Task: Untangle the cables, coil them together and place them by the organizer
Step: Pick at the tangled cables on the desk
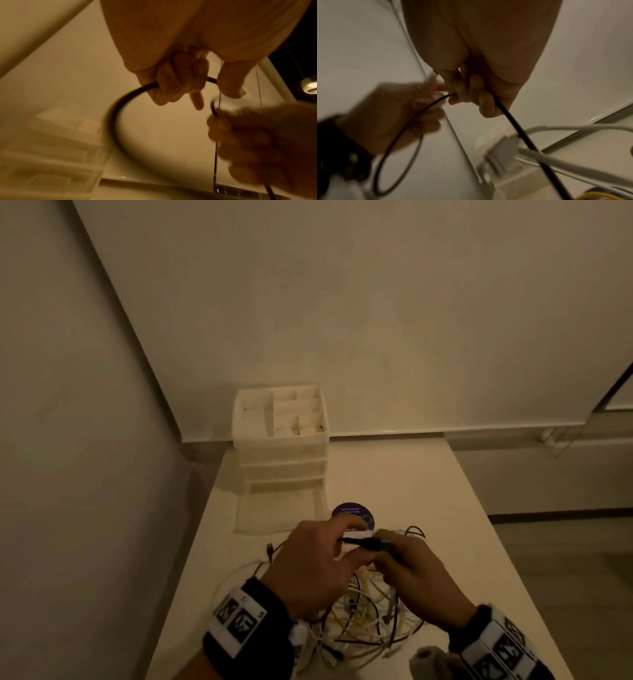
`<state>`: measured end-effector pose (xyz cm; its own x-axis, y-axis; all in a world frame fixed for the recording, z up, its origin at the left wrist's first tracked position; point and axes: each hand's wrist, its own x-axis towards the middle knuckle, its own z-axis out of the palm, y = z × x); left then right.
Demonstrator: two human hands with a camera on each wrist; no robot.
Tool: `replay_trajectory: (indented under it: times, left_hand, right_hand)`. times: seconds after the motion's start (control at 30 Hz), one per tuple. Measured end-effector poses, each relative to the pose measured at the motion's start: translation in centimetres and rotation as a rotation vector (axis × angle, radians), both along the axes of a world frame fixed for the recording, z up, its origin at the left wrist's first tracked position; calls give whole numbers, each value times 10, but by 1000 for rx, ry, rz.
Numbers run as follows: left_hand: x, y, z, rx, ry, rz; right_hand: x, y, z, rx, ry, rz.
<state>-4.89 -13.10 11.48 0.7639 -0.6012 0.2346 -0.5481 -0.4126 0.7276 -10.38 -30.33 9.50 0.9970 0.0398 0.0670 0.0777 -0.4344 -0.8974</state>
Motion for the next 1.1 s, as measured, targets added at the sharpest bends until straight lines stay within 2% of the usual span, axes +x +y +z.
replay_trajectory:
  times: [0.1,0.23,0.3,0.4,0.6,0.67,0.73,0.83,0.9,0.97,1.03,1.1]
  left_hand:
    - [-4,-14,-6,-125,7,26]
    - [1,-21,2,-124,-202,66]
    - [8,-22,14,-198,-212,132]
    - [27,-15,38,-353,-201,238]
    - [59,14,71,-442,-380,528]
    - [66,26,66,-442,-368,621]
    - [67,34,59,-331,-342,647]
    - [62,37,56,-50,-345,642]
    - [57,38,59,16,-406,616]
    - [46,30,59,2,-459,429]
    - [32,10,53,13,-364,174]
    - [22,-10,41,48,-239,18]
  right_hand:
    - [1,-2,17,166,17,-22]
    - [0,-9,20,262,72,-27]
    - [-2,-14,13,287,64,-32]
    - [-7,-21,3,264,25,-34]
    - [-11,-26,-25,164,-24,-53]
    - [-9,-25,-32,149,-23,-68]
    - [-4,-23,-36,114,-18,-100]
    - [2,-27,-38,52,-23,-165]
    - [4,-30,-33,25,-18,-146]
    - [7,-27,-21,54,-6,-91]
    - [10,-22,-2,185,-1,-30]
    - [14,-21,16,333,-7,13]
